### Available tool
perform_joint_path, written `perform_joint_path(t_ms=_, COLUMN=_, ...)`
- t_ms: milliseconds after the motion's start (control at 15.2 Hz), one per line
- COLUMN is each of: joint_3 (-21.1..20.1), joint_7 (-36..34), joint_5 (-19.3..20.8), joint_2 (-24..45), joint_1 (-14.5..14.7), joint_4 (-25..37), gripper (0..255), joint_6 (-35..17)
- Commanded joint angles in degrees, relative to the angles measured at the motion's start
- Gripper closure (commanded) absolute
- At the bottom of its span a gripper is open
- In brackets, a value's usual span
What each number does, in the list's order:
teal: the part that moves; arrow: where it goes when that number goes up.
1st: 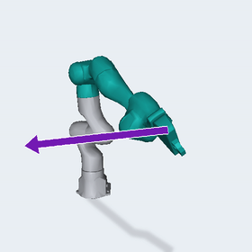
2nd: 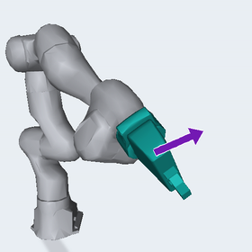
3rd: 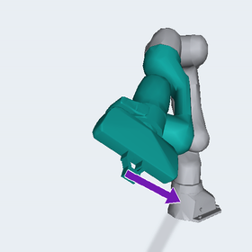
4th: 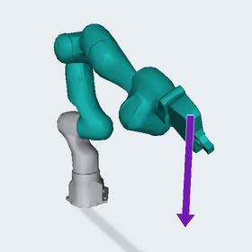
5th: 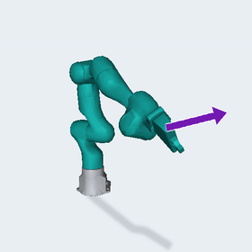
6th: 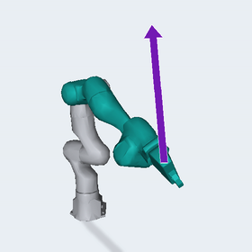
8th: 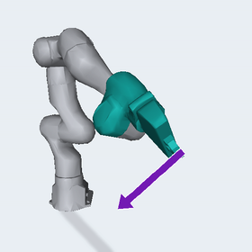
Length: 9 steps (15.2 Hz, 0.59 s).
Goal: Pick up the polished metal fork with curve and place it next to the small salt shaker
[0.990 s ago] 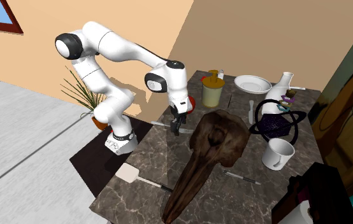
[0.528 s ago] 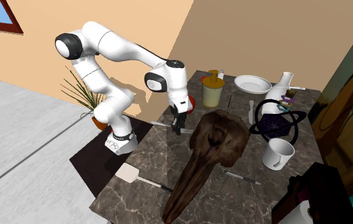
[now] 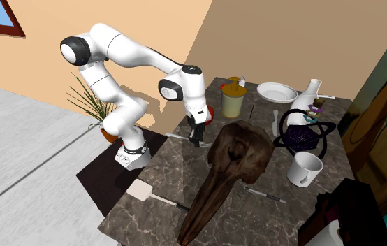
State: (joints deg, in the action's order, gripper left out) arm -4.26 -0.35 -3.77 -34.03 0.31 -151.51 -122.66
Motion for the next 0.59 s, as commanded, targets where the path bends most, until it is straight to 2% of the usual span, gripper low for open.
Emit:
perform_joint_path(t_ms=0, joint_3=-0.08, joint_7=-0.05, joint_5=-0.16, joint_2=-0.06, joint_1=0.19, joint_4=0.13, gripper=255, joint_6=1.07)
perform_joint_path(t_ms=528, joint_3=0.19, joint_7=-0.19, joint_5=0.10, joint_2=-1.85, joint_1=0.10, joint_4=5.16, gripper=255, joint_6=7.90)
